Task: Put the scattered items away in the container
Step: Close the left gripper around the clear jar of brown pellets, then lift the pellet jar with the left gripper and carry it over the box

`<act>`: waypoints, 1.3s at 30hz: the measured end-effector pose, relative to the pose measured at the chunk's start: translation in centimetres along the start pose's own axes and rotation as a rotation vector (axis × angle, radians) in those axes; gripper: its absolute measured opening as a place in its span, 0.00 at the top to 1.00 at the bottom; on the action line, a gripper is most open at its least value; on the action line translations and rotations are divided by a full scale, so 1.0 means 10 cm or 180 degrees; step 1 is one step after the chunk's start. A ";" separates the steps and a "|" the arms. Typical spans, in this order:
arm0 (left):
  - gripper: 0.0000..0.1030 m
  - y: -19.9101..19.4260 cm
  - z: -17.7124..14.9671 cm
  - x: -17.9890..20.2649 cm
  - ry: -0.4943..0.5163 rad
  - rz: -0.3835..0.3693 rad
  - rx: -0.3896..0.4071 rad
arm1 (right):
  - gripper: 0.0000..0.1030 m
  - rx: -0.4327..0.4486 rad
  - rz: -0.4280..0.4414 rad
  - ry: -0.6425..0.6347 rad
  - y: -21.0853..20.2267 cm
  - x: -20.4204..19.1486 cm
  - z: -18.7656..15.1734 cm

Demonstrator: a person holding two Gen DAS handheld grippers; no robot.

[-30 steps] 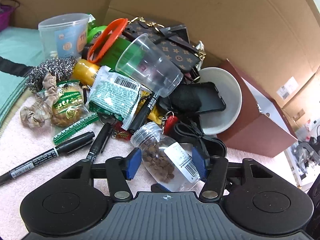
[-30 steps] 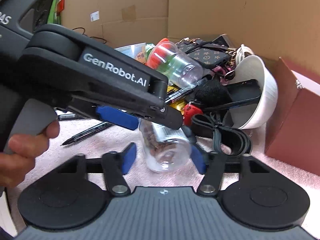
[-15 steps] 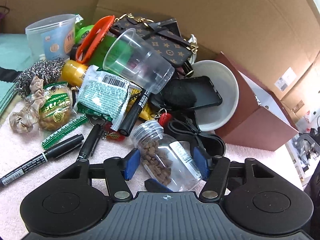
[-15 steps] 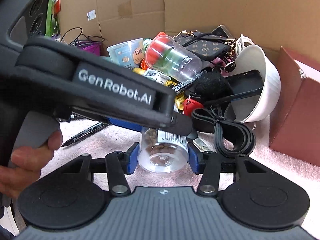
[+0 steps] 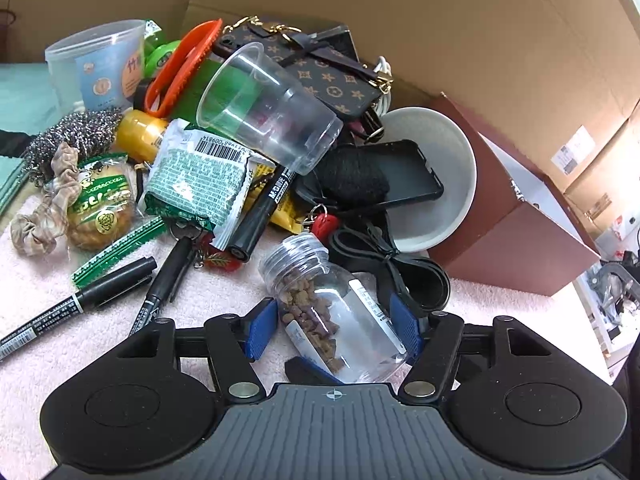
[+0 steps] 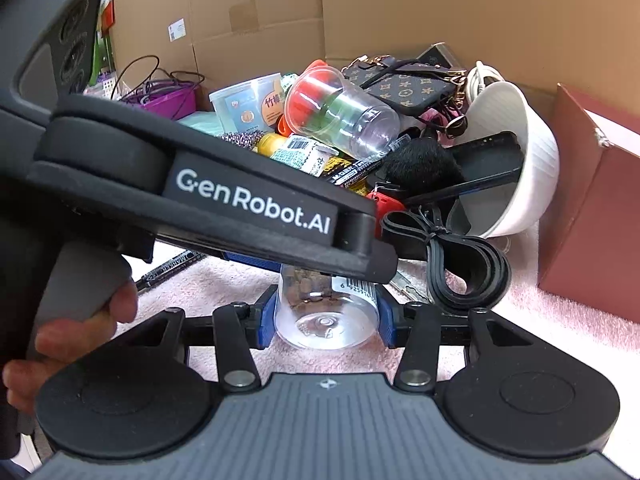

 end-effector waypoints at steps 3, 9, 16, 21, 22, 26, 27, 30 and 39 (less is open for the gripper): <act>0.39 -0.01 -0.02 0.02 0.0024 0.0011 0.0000 | 0.45 0.0021 0.0014 0.0012 -0.04 0.01 -0.02; 0.40 -0.02 -0.05 0.08 0.0036 0.0147 0.0002 | 0.48 0.0022 0.0072 -0.0005 -0.05 0.00 -0.03; 0.40 0.01 -0.10 0.27 0.0110 0.0215 0.0005 | 0.48 0.0029 0.0130 0.0035 -0.16 0.04 -0.12; 0.40 -0.03 -0.04 0.56 0.0247 0.0180 0.0060 | 0.48 0.0124 0.0076 0.0044 -0.34 0.13 -0.15; 0.40 -0.04 -0.03 0.64 0.0293 0.0179 0.0083 | 0.48 0.0159 0.0060 0.0052 -0.40 0.17 -0.14; 0.40 -0.06 0.05 1.00 0.0439 0.0130 0.0138 | 0.48 0.0271 -0.0024 0.0096 -0.64 0.34 -0.12; 0.40 -0.06 0.06 1.09 0.0472 0.0109 0.0151 | 0.48 0.0295 -0.0047 0.0117 -0.70 0.40 -0.12; 0.40 -0.08 0.14 1.40 0.0588 0.0059 0.0210 | 0.48 0.0386 -0.0117 0.0181 -0.92 0.58 -0.10; 0.40 -0.20 0.54 2.46 0.0999 -0.0161 0.0521 | 0.48 0.0786 -0.0433 0.0320 -1.64 1.21 0.15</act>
Point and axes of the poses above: each gripper's, at about its wrist camera, not at the fingertips, and y roughly the way its jaws point, x to its right, z to its top, the point moved 7 cm from there along y, roughly the way its jaws point, and after that the axes turned 11 degrees about -x, right-handed, at the moved point
